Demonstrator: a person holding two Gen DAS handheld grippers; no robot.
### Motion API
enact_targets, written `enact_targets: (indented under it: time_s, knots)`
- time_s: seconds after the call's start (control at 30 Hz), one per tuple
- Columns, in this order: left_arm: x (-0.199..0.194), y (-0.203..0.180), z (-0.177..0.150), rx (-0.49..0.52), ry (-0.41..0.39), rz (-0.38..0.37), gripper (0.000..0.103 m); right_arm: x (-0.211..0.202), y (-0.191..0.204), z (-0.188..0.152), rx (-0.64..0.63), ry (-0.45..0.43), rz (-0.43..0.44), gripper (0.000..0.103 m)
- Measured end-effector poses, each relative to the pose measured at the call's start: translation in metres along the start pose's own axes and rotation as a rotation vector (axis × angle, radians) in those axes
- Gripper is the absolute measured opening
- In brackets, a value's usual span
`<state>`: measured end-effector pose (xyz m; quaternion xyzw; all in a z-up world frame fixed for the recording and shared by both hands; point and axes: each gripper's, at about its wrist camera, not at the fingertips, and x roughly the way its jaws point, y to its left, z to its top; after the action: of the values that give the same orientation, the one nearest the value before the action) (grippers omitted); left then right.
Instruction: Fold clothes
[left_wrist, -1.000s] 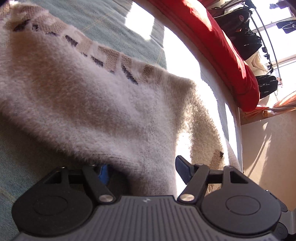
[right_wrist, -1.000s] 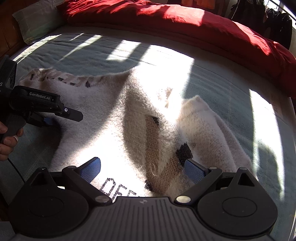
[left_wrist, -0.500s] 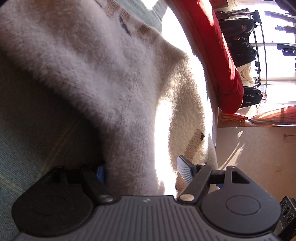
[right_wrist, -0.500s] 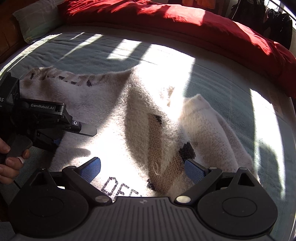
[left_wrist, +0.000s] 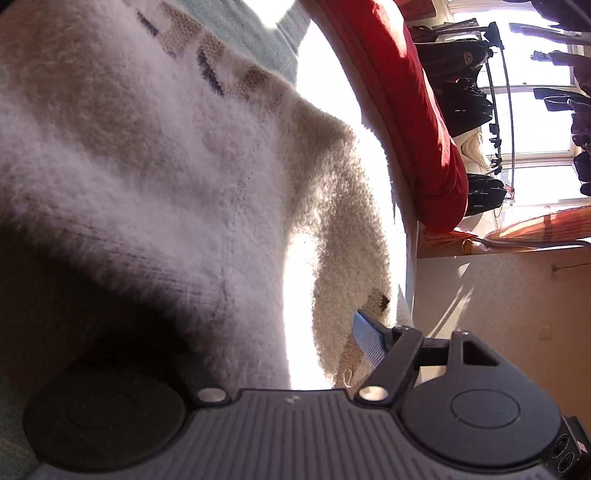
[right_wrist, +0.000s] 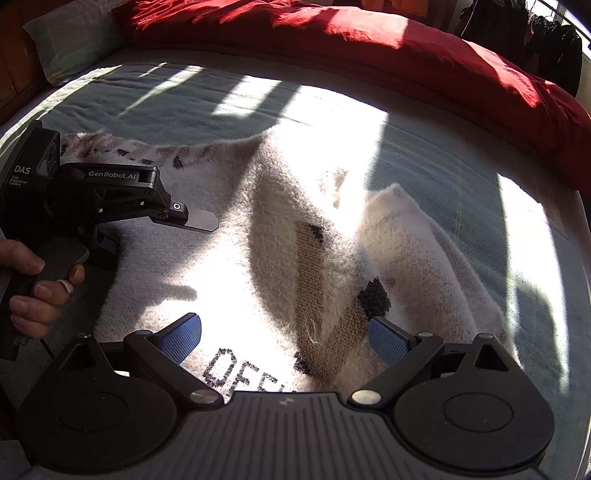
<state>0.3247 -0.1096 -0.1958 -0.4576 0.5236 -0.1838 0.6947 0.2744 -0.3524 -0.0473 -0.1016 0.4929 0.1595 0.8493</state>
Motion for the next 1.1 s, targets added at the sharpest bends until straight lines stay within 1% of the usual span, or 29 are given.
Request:
enact_targets:
  time_s: [0.03,0.1,0.13,0.2,0.27,0.3,0.37,0.47,0.53,0.63,0.73,0.83,0.97,1.03,1.1]
  knots:
    - [0.003,-0.001,-0.007,0.021,0.039,0.009,0.073,0.000,0.000,0.000,0.003,0.000,0.001,0.099]
    - [0.005,-0.007,-0.010,0.065,0.060,0.031,0.073,0.001,0.000,0.000,0.008,0.002,0.000,0.099]
    - [0.007,-0.008,-0.007,0.064,0.063,0.039,0.072,0.002,0.000,-0.001,0.010,0.004,-0.001,0.099]
    - [0.008,-0.008,0.003,0.026,0.037,0.045,0.063,0.002,-0.001,-0.001,0.013,0.004,-0.003,0.099]
    - [0.010,-0.007,0.009,0.009,0.013,0.059,0.046,0.002,-0.001,-0.002,0.016,0.004,-0.005,0.099]
    - [0.012,-0.007,0.009,0.006,0.010,0.077,0.042,0.002,-0.002,-0.002,0.017,0.004,-0.006,0.099]
    - [0.012,-0.008,0.007,0.020,0.013,0.113,0.017,0.000,-0.003,-0.002,0.020,0.002,-0.008,0.099]
    - [0.002,-0.019,0.002,0.107,0.012,0.192,0.010,-0.001,-0.004,-0.003,0.023,0.004,-0.011,0.099]
    - [-0.006,-0.031,0.000,0.175,0.003,0.246,0.010,-0.001,-0.007,-0.005,0.027,0.004,-0.017,0.099]
    - [-0.017,-0.049,0.001,0.236,-0.013,0.302,0.009,-0.003,-0.013,-0.006,0.033,0.002,-0.029,0.099]
    - [-0.037,-0.062,0.008,0.286,-0.066,0.336,0.009,-0.009,-0.019,-0.007,0.040,-0.006,-0.037,0.099]
    - [-0.063,-0.070,0.023,0.314,-0.119,0.376,0.009,-0.015,-0.024,-0.007,0.049,-0.015,-0.044,0.099]
    - [-0.087,-0.081,0.049,0.363,-0.173,0.458,0.009,-0.021,-0.032,-0.007,0.072,-0.022,-0.050,0.099]
    - [-0.091,-0.083,0.058,0.379,-0.180,0.488,0.010,-0.020,-0.036,-0.007,0.090,-0.017,-0.051,0.099]
    - [-0.088,-0.079,0.062,0.383,-0.171,0.521,0.011,-0.018,-0.041,-0.008,0.111,-0.011,-0.055,0.099]
